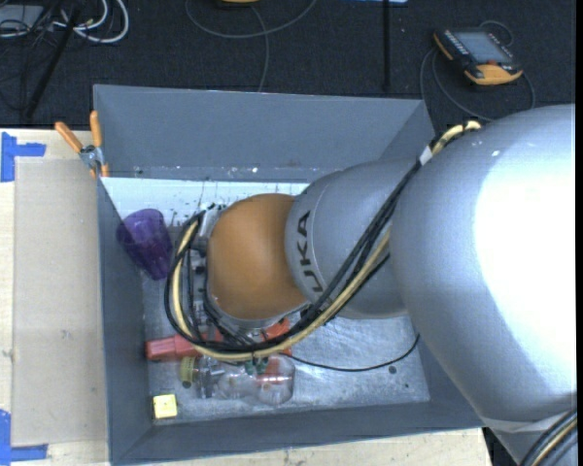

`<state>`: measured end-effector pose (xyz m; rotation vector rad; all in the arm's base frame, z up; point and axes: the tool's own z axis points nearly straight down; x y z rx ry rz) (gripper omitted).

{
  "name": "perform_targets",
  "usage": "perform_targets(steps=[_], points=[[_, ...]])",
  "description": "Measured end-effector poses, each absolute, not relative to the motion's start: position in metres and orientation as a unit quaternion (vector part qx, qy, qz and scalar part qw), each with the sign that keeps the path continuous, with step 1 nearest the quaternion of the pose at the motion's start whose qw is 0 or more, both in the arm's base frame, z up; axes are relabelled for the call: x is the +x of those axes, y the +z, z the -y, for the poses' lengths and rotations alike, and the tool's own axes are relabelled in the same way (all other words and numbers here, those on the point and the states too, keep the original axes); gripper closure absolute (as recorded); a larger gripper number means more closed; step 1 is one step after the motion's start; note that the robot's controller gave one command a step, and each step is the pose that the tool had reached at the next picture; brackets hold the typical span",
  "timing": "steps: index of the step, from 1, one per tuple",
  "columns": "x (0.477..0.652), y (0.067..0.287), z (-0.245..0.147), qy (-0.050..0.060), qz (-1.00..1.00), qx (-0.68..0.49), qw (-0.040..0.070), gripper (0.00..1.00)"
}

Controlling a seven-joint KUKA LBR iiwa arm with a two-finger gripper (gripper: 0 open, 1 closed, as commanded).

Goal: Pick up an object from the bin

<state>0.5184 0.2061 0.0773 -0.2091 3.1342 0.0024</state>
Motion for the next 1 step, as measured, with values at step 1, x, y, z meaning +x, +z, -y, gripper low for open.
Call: perform_targets(steps=[1], points=[[0.4945, 0.21, -0.2054, 0.0, -0.997, -0.074, -0.001, 1.0]])
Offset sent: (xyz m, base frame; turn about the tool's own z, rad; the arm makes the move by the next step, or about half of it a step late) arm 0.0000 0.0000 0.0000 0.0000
